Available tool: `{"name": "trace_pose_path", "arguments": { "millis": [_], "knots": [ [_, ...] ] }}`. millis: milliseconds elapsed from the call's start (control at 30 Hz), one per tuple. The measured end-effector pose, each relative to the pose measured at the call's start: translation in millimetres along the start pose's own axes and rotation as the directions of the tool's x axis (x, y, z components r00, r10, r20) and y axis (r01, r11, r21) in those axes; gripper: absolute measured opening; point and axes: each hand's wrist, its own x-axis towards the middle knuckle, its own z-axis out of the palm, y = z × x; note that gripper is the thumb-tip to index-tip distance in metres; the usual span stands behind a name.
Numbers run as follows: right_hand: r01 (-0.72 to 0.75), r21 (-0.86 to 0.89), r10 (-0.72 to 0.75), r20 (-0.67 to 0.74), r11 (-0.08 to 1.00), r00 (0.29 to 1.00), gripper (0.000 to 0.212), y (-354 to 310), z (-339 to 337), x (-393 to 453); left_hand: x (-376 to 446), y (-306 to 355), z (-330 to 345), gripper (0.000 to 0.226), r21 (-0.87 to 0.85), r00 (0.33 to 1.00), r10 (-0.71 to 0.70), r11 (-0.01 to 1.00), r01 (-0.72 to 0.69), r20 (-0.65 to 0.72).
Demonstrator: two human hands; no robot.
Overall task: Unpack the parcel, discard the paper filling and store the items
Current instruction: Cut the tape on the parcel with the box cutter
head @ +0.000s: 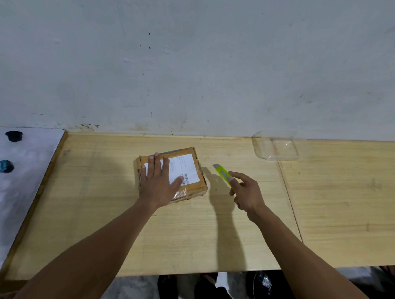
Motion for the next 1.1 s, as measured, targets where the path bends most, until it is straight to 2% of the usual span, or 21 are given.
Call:
{"name": "trace_pose_path", "arguments": {
  "millis": [100,233,400,533,733,933,1100],
  "knots": [
    [-0.049,0.104,0.056,-0.067,0.993,0.996,0.025,7.8,3.4,6.3,0.4,0.6,-0.3,0.085,0.000,1.000,-0.002,1.000,0.002,0.008],
    [-0.071,0.151,0.088,-0.112,0.986,0.990,0.034,10.3,6.7,17.1,0.7,0.9,-0.9,0.085,-0.001,1.000,-0.006,1.000,0.006,0.016],
    [-0.096,0.203,0.113,-0.073,0.974,0.991,0.046,9.0,10.8,19.8,-0.7,1.9,-1.6,0.085,0.010,1.000,0.005,1.000,-0.005,-0.007],
    [-0.093,0.145,0.107,-0.094,0.985,0.990,0.043,19.4,11.7,28.1,-0.6,1.8,-2.0,0.086,0.036,1.000,0.008,0.999,-0.008,-0.007],
    [-0.127,0.097,0.138,-0.123,0.987,0.983,0.043,21.9,10.0,58.6,3.7,3.5,-3.6,0.102,0.034,1.000,0.018,0.999,-0.018,-0.001],
    [-0.110,-0.006,0.104,-0.270,0.994,0.957,0.040,8.3,18.1,106.3,10.8,11.8,-6.1,0.086,0.008,0.999,0.018,1.000,-0.019,0.028],
    [-0.105,-0.040,0.088,-0.301,0.994,0.950,0.032,-3.5,28.4,136.1,13.3,11.6,-4.8,0.092,0.010,0.999,0.016,1.000,-0.016,0.034]
  ]
}}
